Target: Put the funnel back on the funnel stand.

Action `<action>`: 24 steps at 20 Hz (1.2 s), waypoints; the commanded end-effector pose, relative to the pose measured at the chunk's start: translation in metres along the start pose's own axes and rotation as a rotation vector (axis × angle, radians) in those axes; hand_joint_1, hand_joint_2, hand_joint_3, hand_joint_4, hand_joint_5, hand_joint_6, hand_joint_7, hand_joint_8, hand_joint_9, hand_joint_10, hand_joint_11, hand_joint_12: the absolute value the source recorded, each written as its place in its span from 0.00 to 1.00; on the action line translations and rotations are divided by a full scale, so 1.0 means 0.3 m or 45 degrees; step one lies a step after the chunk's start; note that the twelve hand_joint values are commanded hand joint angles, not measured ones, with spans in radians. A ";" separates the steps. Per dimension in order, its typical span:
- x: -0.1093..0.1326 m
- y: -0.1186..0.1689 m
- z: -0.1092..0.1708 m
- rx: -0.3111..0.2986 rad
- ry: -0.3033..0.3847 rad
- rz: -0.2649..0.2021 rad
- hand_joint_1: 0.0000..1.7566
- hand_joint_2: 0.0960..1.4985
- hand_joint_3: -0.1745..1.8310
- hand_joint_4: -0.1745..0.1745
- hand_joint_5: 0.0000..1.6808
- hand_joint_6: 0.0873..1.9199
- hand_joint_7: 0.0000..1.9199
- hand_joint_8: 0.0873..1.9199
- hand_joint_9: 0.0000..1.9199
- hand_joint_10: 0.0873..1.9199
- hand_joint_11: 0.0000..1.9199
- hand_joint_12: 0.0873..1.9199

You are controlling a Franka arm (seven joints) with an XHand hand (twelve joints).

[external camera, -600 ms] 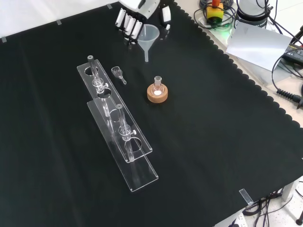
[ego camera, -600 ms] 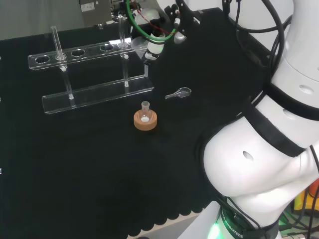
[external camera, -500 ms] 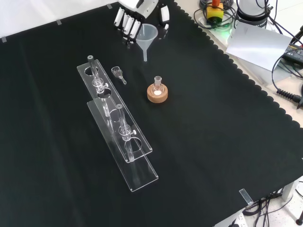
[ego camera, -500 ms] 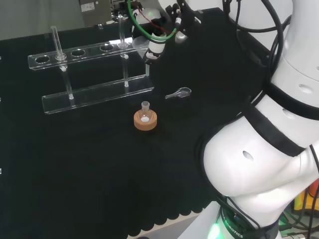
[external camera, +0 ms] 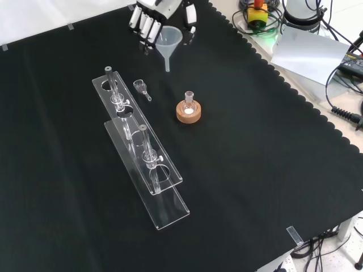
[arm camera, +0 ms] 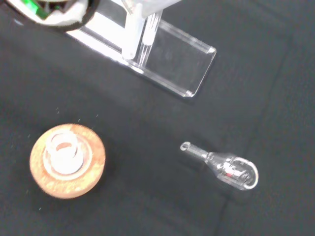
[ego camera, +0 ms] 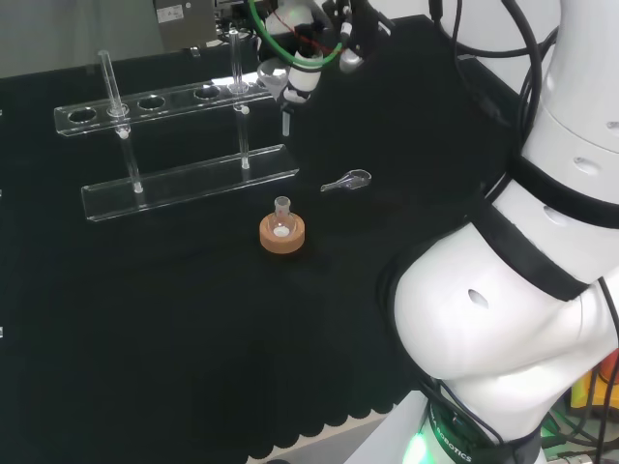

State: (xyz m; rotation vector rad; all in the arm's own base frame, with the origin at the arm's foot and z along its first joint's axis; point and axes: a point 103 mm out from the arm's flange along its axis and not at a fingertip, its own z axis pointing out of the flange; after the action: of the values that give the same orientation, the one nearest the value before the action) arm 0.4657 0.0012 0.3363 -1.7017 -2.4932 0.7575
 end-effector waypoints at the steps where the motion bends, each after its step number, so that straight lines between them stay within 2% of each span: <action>1: -0.109 0.072 -0.062 -0.021 0.007 0.051 0.47 0.42 0.41 0.50 0.43 0.29 0.34 0.28 0.46 0.19 0.25 0.66; 8: -0.167 0.114 -0.086 -0.043 0.025 0.086 0.47 0.42 0.41 0.50 0.43 0.29 0.34 0.28 0.46 0.19 0.25 0.66; 15: -0.208 0.152 -0.110 0.000 0.059 0.120 0.47 0.42 0.41 0.50 0.43 0.29 0.34 0.28 0.46 0.19 0.25 0.66; 17: -0.254 0.219 -0.153 0.028 0.055 0.100 0.47 0.42 0.41 0.50 0.43 0.30 0.34 0.28 0.46 0.19 0.25 0.66; 19: -0.318 0.265 -0.189 -0.011 0.049 0.094 0.47 0.42 0.41 0.50 0.43 0.30 0.34 0.28 0.46 0.19 0.25 0.66; 20: -0.314 0.254 -0.180 -0.055 0.044 0.112 0.47 0.42 0.41 0.50 0.43 0.30 0.34 0.28 0.46 0.19 0.25 0.66; 24: -0.319 0.264 -0.181 -0.055 0.026 0.106 0.47 0.42 0.41 0.50 0.43 0.30 0.34 0.28 0.46 0.19 0.25 0.66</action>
State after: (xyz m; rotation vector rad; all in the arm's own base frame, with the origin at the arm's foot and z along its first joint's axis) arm 0.5601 -0.0303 0.3790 -1.8417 -2.4547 0.6588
